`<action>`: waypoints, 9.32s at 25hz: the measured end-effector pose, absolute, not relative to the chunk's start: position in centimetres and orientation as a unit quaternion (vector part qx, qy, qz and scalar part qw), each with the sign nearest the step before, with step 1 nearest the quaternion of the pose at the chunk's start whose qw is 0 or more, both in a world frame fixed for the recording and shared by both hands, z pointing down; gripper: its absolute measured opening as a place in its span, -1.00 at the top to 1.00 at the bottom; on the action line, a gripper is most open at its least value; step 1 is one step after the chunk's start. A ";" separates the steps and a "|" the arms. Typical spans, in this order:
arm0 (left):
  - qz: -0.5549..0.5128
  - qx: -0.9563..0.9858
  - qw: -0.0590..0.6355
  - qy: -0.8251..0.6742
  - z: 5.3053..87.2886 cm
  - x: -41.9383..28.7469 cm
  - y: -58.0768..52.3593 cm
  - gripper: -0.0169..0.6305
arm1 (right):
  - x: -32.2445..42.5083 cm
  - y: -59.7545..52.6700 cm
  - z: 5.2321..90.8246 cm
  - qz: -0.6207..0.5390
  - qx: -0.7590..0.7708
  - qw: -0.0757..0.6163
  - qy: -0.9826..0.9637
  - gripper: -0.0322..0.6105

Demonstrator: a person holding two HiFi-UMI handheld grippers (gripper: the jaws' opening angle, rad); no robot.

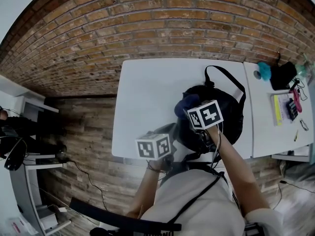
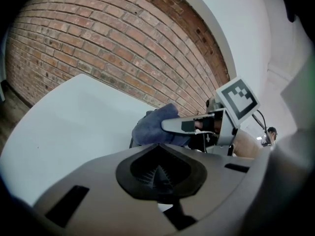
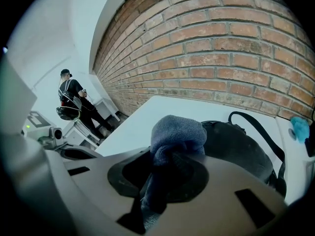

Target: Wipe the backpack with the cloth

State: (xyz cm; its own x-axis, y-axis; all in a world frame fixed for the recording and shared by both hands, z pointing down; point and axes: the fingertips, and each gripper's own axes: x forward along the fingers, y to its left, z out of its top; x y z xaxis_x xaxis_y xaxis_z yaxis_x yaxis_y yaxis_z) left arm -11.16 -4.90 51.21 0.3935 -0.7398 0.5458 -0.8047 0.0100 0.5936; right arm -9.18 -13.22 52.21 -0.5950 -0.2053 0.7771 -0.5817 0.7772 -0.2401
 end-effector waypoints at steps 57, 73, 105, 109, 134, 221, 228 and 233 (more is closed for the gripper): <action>0.012 0.697 0.407 -0.590 47.3 -13.3 -7.4 0.94 | -4.8 -12.0 43.7 0.339 0.172 0.197 -0.904 0.67; 0.037 0.721 0.412 -0.556 47.8 -10.4 -8.9 0.93 | -4.4 -24.4 46.4 0.236 0.315 0.231 -0.890 0.67; 0.036 0.724 0.423 -0.543 48.5 -9.5 -8.7 0.94 | -3.3 -18.6 50.2 0.254 0.305 0.300 -0.867 0.67; 0.035 0.725 0.424 -0.542 48.5 -9.4 -8.8 0.93 | -3.2 -17.8 50.4 0.257 0.299 0.303 -0.867 0.67; 0.034 0.729 0.428 -0.533 48.6 -8.7 -8.3 0.94 | -2.3 -10.3 51.6 0.296 0.265 0.314 -0.862 0.67; 0.066 0.751 0.430 -0.497 48.8 -5.3 -9.1 0.94 | 2.9 -25.5 50.3 0.212 0.386 0.271 -0.856 0.67; 0.066 0.752 0.430 -0.495 48.9 -5.0 -9.1 0.93 | 2.9 -25.1 51.0 0.223 0.380 0.273 -0.855 0.67; 0.067 0.753 0.430 -0.494 48.9 -4.9 -9.0 0.94 | 3.0 -24.6 51.0 0.219 0.375 0.279 -0.857 0.67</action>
